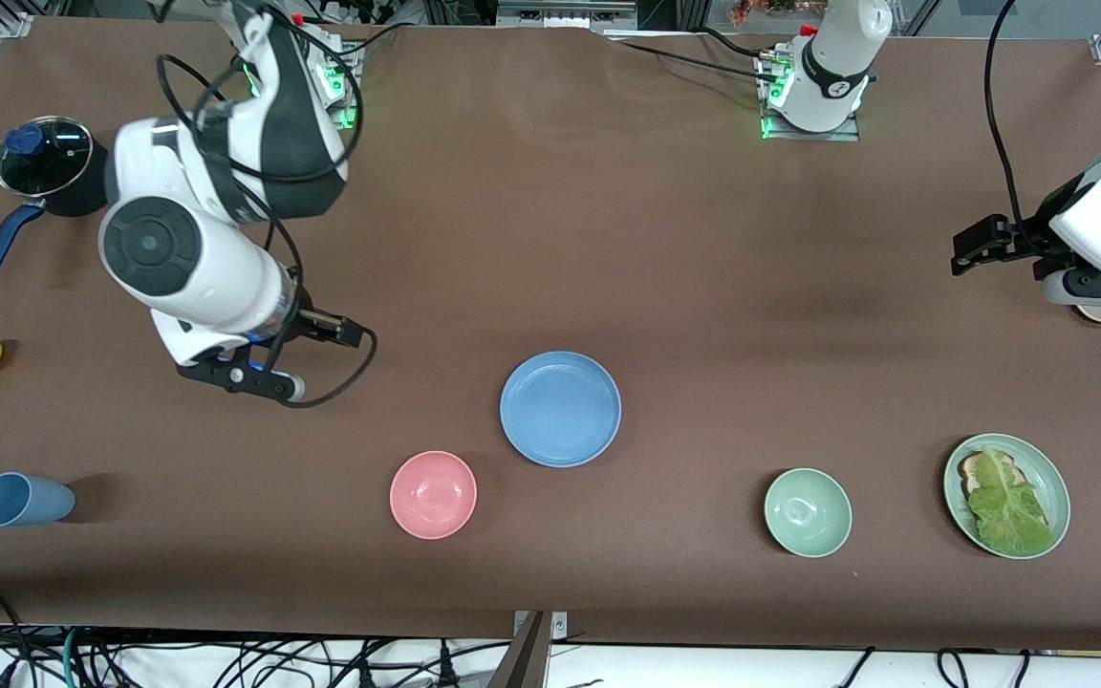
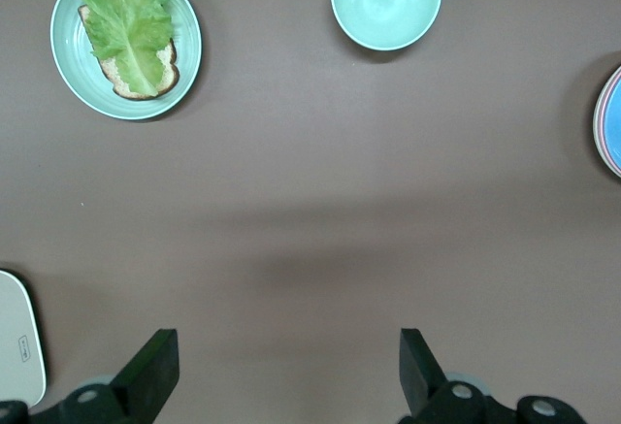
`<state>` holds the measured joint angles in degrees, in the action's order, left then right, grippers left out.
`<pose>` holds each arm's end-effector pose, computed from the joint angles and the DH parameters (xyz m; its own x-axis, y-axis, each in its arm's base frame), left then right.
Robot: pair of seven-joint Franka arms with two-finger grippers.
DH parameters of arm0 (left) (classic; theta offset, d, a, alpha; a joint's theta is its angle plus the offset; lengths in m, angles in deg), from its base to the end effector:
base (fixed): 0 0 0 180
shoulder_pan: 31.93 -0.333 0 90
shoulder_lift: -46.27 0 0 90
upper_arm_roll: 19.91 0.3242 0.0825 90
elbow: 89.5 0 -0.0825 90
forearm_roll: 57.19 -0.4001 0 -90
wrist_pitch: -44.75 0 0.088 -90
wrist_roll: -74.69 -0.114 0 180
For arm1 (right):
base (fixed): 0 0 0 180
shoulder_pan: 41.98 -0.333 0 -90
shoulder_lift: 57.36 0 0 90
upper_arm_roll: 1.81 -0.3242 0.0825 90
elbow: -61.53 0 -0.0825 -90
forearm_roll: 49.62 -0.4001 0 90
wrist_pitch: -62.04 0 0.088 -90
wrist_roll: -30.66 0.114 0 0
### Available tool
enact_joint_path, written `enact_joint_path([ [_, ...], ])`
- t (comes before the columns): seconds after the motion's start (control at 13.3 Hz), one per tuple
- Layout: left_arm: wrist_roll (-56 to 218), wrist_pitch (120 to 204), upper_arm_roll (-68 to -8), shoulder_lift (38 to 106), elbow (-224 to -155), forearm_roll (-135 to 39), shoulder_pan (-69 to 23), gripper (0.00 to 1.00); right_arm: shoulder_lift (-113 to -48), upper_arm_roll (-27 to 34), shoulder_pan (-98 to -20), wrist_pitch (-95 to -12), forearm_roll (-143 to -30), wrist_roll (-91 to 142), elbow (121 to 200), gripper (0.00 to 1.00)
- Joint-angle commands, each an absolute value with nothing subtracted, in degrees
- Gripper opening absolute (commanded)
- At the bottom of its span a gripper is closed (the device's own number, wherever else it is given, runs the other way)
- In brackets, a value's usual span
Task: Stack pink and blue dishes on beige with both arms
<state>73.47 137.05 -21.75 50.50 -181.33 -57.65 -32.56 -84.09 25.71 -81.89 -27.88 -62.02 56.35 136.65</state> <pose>0.5930 -0.0110 0.5705 0.9969 -0.0427 -0.0656 -0.0431 -0.9991 -0.0042 0.6469 0.2311 0.4804 0.9644 -0.2217 -0.1439 -0.2145 -0.9746 0.0644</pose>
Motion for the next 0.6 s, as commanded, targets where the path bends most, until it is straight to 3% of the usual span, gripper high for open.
enact_joint_path([
  [0.0, 72.4, 138.1, -21.8, 50.5, -181.7, -57.5, -32.2, 1.00, -73.5, 15.3, -72.2, -28.0, -57.1, 52.2, 144.1, 1.00],
  [0.38, 72.4, 138.5, -21.8, 51.2, -181.7, -57.6, -31.8, 1.00, -67.7, 4.4, -50.4, -27.7, -55.7, 36.6, 144.5, 1.00],
  [0.53, 72.4, 138.5, -21.8, 51.3, -181.6, -57.6, -31.8, 1.00, -61.3, 3.6, -46.5, -27.3, -55.4, 31.6, 150.5, 1.00],
])
